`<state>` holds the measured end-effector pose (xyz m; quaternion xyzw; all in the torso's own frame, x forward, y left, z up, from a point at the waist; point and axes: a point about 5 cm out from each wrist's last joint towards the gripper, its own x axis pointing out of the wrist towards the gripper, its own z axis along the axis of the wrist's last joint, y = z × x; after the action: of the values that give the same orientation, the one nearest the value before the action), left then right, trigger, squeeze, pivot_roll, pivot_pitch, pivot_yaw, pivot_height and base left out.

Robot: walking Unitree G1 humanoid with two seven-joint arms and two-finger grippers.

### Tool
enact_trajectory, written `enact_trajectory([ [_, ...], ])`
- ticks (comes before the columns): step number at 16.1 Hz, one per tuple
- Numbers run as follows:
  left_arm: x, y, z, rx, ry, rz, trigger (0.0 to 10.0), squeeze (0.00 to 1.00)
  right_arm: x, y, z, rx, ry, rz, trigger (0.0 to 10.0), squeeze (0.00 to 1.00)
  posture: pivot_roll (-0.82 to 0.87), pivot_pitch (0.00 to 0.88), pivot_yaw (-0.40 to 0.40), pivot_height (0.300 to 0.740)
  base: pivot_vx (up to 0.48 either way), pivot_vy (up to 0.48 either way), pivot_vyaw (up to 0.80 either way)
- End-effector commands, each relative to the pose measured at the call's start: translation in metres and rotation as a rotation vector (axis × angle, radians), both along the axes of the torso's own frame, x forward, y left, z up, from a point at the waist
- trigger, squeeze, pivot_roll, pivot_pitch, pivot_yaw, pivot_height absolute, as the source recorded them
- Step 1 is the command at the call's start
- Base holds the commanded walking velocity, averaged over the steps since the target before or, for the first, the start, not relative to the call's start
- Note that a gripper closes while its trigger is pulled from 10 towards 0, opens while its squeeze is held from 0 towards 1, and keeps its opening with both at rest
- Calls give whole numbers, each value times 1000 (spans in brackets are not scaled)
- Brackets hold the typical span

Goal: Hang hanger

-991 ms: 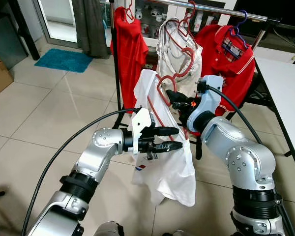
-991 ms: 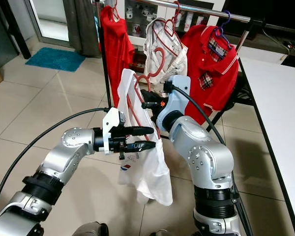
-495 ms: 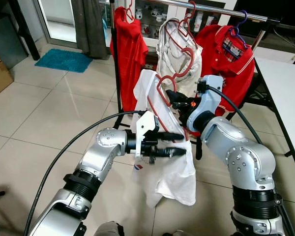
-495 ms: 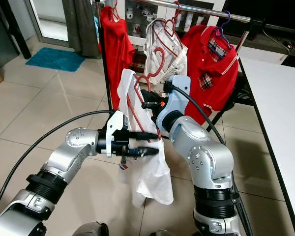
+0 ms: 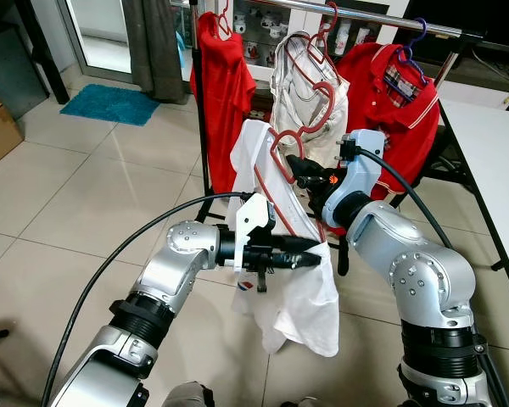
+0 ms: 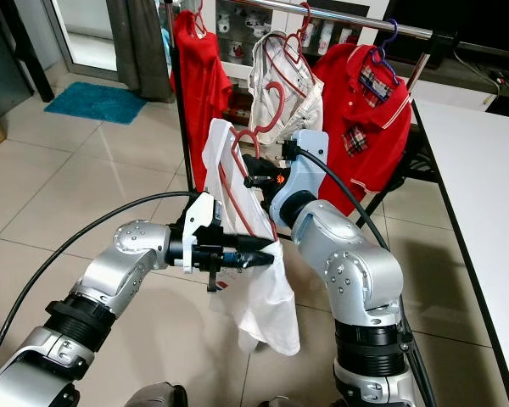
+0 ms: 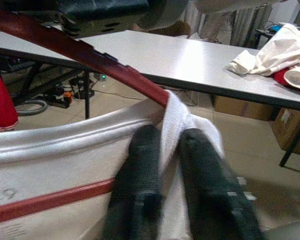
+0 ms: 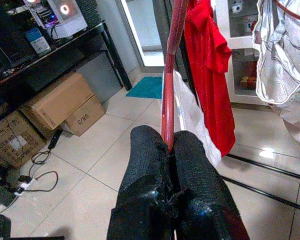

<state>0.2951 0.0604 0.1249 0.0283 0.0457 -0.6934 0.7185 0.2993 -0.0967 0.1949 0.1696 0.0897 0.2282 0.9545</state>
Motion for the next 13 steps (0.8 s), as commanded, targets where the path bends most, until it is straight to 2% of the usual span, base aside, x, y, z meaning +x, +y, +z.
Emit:
enact_trajectory([
  [1, -2, -3, 1, 11, -5, -21, 0, 0, 0, -1, 6, 5, -27, 2, 10000, 0, -11, 22, -42, 740, 0, 0, 0],
  [6, -1, -2, 4, -1, 6, -1, 0, 0, 1, -2, 6, 4, -25, 2, 10000, 0, -7, 26, -44, 740, 0, 0, 0],
  [13, 2, 11, 29, -124, -34, 86, 0, 0, 0, -2, -6, -59, 9, 4, 10000, 0, 1, 27, -47, 740, 0, 0, 0],
])
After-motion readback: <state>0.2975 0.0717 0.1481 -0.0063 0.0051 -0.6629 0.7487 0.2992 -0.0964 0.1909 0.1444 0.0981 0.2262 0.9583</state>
